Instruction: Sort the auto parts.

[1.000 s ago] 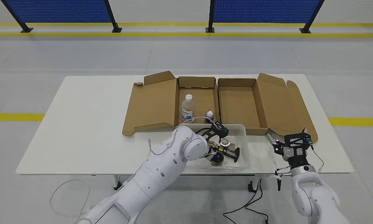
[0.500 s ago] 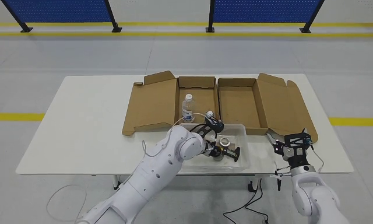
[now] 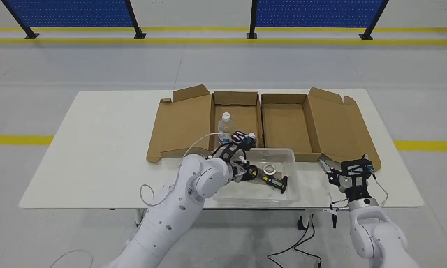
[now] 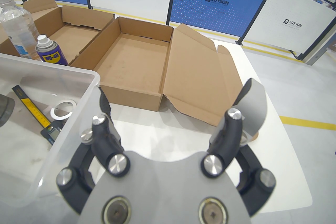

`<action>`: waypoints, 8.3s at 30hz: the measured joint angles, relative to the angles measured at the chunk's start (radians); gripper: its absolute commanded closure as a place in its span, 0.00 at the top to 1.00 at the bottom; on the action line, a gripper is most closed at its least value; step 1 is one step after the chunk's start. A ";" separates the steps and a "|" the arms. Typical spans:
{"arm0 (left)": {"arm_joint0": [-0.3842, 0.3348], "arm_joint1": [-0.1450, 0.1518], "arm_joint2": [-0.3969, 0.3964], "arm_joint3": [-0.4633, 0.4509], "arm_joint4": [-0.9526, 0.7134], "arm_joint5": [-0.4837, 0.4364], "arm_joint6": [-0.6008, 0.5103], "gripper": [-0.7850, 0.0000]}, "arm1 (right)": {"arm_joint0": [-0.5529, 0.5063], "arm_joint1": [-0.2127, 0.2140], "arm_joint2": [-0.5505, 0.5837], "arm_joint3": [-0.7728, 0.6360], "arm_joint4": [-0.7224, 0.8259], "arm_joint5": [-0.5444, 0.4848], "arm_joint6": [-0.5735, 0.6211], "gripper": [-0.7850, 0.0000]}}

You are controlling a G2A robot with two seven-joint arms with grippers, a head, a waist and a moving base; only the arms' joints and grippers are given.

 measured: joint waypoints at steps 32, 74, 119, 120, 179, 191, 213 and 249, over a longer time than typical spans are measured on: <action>0.019 0.045 -0.087 -0.164 0.052 -0.011 0.049 0.00 | 0.000 0.000 0.000 0.000 0.000 0.000 0.000 1.00; -0.309 -0.023 0.083 0.385 0.078 0.071 0.183 0.00 | 0.000 0.000 0.000 0.000 0.000 0.000 0.000 1.00; -0.449 -0.109 0.193 0.690 0.031 0.098 0.185 0.15 | 0.000 0.000 0.000 0.000 0.000 0.000 0.000 1.00; -0.450 -0.111 0.194 0.694 0.030 0.098 0.187 0.21 | 0.000 0.000 0.000 0.000 0.000 0.000 0.000 1.00; 0.626 0.070 -0.388 -0.471 0.537 0.226 0.707 1.00 | 0.000 0.000 0.000 0.000 0.000 0.000 0.000 1.00; 0.628 0.070 -0.390 -0.472 0.539 0.226 0.706 1.00 | 0.022 0.000 0.028 -0.035 0.020 -0.015 0.024 1.00; 0.628 0.070 -0.390 -0.472 0.539 0.226 0.706 1.00 | 0.337 0.009 -0.127 -0.236 0.115 -0.293 0.652 1.00; 0.628 0.070 -0.390 -0.472 0.539 0.226 0.706 1.00 | 0.690 -0.007 -0.410 0.191 0.475 -0.433 1.234 1.00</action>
